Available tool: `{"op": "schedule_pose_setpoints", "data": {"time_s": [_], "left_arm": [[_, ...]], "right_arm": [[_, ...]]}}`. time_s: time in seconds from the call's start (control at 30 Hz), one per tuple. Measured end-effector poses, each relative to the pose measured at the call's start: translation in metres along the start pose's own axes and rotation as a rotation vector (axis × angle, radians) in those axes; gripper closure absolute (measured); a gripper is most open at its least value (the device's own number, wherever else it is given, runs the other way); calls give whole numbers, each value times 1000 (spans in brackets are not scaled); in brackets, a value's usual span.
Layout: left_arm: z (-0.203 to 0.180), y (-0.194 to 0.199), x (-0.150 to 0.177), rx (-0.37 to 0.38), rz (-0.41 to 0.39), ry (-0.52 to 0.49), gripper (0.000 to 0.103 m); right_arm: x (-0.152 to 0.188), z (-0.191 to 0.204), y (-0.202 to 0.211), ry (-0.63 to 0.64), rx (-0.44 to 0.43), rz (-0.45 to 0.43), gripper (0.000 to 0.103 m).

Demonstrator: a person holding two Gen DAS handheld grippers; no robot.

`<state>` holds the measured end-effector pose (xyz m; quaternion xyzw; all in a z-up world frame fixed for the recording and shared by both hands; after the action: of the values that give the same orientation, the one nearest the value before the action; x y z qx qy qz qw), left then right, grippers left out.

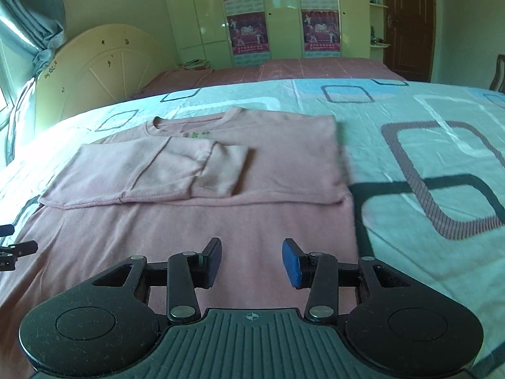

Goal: Fold small clothes
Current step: 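Move both tools to the hem edge of the folded sweatshirt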

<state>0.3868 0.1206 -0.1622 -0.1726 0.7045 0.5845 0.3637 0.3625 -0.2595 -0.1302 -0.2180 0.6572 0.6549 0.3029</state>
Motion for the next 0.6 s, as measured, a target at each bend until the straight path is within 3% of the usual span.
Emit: {"op": "schedule_pose_setpoints", "data": {"time_s": [0.27,0.37,0.43,0.5,0.6], "left_arm": [[-11,56,53,-19,0,69,14],[-9,78,79,-9,9,134,27],[-9,94,95,4,2,162,33],[-11,107,107,21,-6,190,32],[-12,120,120,98,-29,272,35]], "right_arm": [[53,-50,51,-78,-24,28,60],[77,-66,65,-103,-35,52,60],[91,-77,73,-135,-43,70,58],[104,-89,82,-183,-53,84,46],[121,-99,91,-262,-127,130,46]]}}
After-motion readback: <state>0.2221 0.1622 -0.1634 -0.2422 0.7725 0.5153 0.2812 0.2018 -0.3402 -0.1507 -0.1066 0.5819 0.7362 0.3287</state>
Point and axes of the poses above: each gripper's, at about its wrist camera, not at the fingertips, and y roughly against the way its jaws point, z to its left, x to its underside, the point moved 7 cm from there along -y, roughly the way its jaws point, and after that the axes turned 15 degrees about x, right-handed, at the moved point
